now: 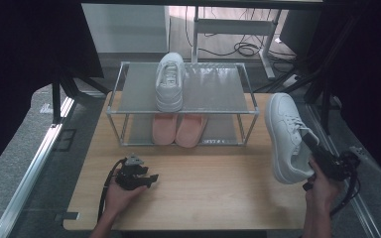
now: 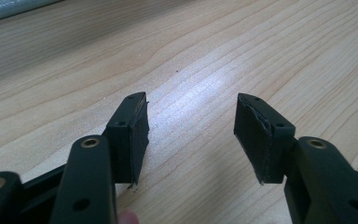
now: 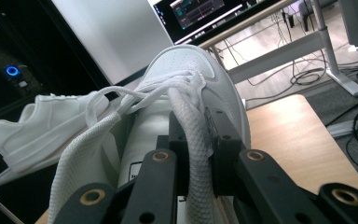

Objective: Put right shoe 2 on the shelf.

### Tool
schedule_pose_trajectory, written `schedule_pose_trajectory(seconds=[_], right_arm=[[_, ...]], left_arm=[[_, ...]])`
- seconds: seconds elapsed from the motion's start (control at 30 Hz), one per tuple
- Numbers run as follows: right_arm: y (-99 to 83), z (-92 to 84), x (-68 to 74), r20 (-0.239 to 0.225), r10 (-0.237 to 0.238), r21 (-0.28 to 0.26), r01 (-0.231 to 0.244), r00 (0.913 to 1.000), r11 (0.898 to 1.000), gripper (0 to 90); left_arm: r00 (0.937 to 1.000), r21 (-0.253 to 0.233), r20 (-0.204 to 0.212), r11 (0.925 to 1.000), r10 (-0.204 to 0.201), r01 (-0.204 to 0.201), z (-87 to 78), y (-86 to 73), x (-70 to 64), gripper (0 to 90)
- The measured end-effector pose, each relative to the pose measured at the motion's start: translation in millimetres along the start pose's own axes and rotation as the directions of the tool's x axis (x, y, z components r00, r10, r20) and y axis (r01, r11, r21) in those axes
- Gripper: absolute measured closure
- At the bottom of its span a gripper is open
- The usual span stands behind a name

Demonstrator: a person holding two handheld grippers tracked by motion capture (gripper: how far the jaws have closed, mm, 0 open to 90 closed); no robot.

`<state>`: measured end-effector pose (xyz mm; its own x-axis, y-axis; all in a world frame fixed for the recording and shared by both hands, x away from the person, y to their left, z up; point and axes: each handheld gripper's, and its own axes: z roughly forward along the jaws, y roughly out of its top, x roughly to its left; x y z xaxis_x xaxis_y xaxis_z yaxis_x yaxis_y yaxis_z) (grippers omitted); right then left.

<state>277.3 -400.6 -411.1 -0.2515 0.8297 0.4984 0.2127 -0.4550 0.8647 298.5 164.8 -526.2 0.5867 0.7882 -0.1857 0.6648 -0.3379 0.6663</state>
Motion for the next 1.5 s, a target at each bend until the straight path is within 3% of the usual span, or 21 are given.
schedule_pose_trajectory(seconds=[0.5,0.73,1.5], right_arm=[[10.9,1.2,11.1,-0.028,0.036,-0.051,-0.038,0.9989,0.998,81.8],[21.0,2.0,21.6,-0.038,0.022,-0.06,-0.024,0.999,0.998,81.7],[42.6,51.1,70.6,-0.096,0.002,-0.064,-0.008,0.9954,0.998,81.7]], left_arm=[[1.0,0.001,0.001,1.0,0.0,0.0,0.3,0.1,0.6,45.5],[1.0,0.0,0.001,1.0,-0.001,0.001,1.0,0.3,-0.6,45.5],[1.0,-0.02,0.001,0.9998,-0.006,0.006,-1.1,0.7,-0.3,45.8]])
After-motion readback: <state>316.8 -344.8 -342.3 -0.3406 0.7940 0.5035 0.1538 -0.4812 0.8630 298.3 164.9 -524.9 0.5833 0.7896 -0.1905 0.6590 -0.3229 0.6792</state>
